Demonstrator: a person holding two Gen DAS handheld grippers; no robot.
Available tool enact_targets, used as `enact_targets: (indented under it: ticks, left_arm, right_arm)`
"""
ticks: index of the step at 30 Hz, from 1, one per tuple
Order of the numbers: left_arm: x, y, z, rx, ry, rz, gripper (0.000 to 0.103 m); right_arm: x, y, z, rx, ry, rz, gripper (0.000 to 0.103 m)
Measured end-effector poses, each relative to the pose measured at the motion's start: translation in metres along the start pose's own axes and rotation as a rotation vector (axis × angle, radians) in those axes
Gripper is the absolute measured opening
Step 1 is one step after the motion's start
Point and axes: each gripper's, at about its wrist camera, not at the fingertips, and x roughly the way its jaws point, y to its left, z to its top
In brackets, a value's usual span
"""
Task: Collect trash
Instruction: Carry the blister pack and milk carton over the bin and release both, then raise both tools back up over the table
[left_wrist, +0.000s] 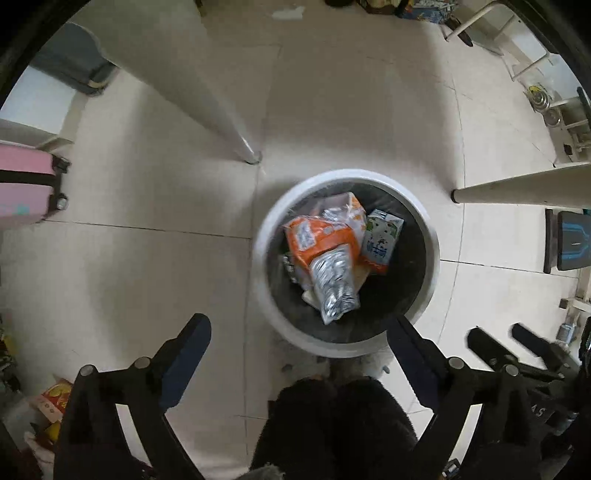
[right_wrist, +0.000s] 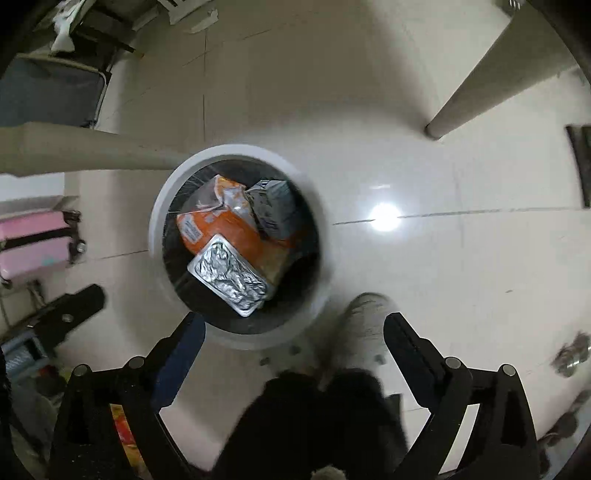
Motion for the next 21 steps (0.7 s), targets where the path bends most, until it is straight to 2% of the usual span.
enact_targets:
  ticks: [4,7,12,21]
  left_arm:
    - [-0.040,0.002,-0.012,0.017,-0.041,0.035,0.098]
    - [-0.073,0.003,-0.022,0.016,-0.059,0.034,0.098]
    - [-0.120,-0.005,-0.034,0.016,-0.084,0.009,0.098]
    - [-0.231,-0.007,-0.063,0.032,-0.147,-0.011,0.098]
  right_arm:
    - [-0.038,0.005,-0.007,-0.040,-0.048,-0.067,0.103]
    - [-0.076,0.010,-0.016,-0.059,-0.070,-0.083,0.103]
    - [-0.142,0.015,-0.032,-0.071,-0.078,-0.081,0.103]
    - [-0.280,0.036,-0.069,-0.084,-0.147,-0.069,0.103]
